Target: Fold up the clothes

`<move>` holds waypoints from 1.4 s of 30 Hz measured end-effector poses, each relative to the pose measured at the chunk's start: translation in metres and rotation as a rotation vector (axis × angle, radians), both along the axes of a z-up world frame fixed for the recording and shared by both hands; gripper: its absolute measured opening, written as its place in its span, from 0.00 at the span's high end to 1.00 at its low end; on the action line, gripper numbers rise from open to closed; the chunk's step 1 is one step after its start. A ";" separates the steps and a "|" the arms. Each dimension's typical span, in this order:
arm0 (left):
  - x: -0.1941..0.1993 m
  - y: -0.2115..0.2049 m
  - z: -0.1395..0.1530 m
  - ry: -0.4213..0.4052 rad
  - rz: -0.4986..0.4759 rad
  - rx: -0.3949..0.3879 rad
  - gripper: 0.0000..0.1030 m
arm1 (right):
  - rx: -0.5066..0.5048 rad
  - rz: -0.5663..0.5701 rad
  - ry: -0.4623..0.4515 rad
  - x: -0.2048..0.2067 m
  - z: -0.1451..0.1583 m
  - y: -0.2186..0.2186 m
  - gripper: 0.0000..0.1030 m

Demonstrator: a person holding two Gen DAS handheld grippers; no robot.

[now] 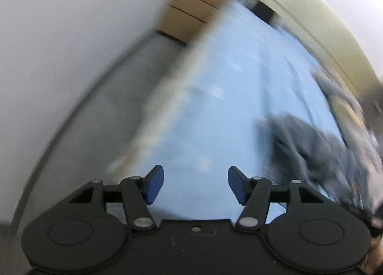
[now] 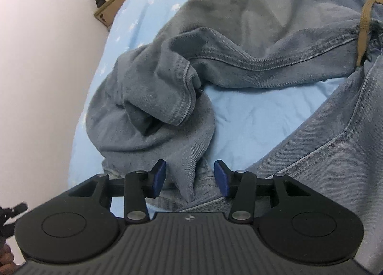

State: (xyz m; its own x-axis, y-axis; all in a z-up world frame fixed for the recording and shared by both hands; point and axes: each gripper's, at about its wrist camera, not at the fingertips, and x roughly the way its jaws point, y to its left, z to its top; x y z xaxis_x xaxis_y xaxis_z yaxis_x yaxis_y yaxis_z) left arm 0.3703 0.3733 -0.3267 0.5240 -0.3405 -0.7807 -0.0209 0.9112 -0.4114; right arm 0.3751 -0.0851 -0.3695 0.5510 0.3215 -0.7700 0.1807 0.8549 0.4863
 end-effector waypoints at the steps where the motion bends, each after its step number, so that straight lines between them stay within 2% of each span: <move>1: 0.010 -0.019 -0.008 0.001 -0.064 -0.014 0.45 | -0.012 0.004 -0.014 -0.002 0.001 0.001 0.53; 4: 0.035 -0.073 -0.030 0.000 -0.232 -0.029 0.45 | -0.030 0.033 -0.044 -0.006 0.004 0.005 0.52; 5: 0.041 -0.089 -0.037 -0.002 -0.273 -0.019 0.45 | -0.059 0.054 -0.047 -0.006 0.003 0.008 0.57; 6: 0.047 -0.105 -0.043 -0.004 -0.315 -0.009 0.45 | -0.100 0.076 -0.046 -0.006 0.002 0.012 0.63; 7: 0.053 -0.120 -0.049 -0.007 -0.355 0.000 0.45 | -0.129 0.085 -0.040 -0.005 0.002 0.013 0.74; 9: 0.062 -0.140 -0.056 -0.028 -0.399 0.017 0.45 | -0.042 0.046 -0.038 -0.007 0.001 0.003 0.97; 14: 0.078 -0.154 -0.072 0.008 -0.435 0.011 0.47 | 0.137 -0.086 -0.056 -0.017 0.005 -0.026 0.96; 19: 0.086 -0.173 -0.067 -0.011 -0.501 0.023 0.50 | 0.261 -0.209 -0.064 -0.031 0.004 -0.047 0.96; 21: 0.087 -0.182 -0.066 -0.015 -0.533 0.051 0.52 | 0.315 -0.253 -0.064 -0.036 0.004 -0.053 0.96; 25: 0.088 -0.196 -0.062 -0.026 -0.588 0.012 0.50 | 0.409 -0.314 -0.105 -0.047 0.018 -0.065 0.96; 27: 0.091 -0.199 -0.064 0.009 -0.580 -0.023 0.50 | 0.443 -0.335 -0.131 -0.052 0.027 -0.071 0.96; 31: 0.093 -0.202 -0.071 0.071 -0.544 -0.065 0.47 | 0.432 -0.365 -0.128 -0.063 0.030 -0.080 0.96; 35: 0.094 -0.205 -0.090 0.209 -0.512 -0.147 0.45 | 0.384 -0.394 -0.081 -0.075 0.020 -0.085 0.96; 39: 0.092 -0.208 -0.095 0.213 -0.495 -0.215 0.42 | 0.344 -0.383 -0.014 -0.082 0.005 -0.084 0.96; 40: 0.093 -0.208 -0.097 0.220 -0.483 -0.237 0.44 | 0.330 -0.369 0.002 -0.083 0.003 -0.083 0.96; 41: 0.093 -0.209 -0.096 0.217 -0.477 -0.220 0.59 | 0.319 -0.355 0.011 -0.083 0.003 -0.080 0.96; 42: 0.093 -0.209 -0.095 0.215 -0.471 -0.202 0.79 | 0.308 -0.340 0.017 -0.083 0.004 -0.077 0.96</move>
State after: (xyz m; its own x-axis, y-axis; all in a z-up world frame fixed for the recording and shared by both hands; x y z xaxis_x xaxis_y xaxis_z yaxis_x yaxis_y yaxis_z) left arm 0.4636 0.1639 -0.4220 0.1147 -0.6538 -0.7479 0.2668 0.7455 -0.6108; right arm 0.2921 -0.1617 -0.3657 0.6528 0.3398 -0.6770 0.4364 0.5619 0.7028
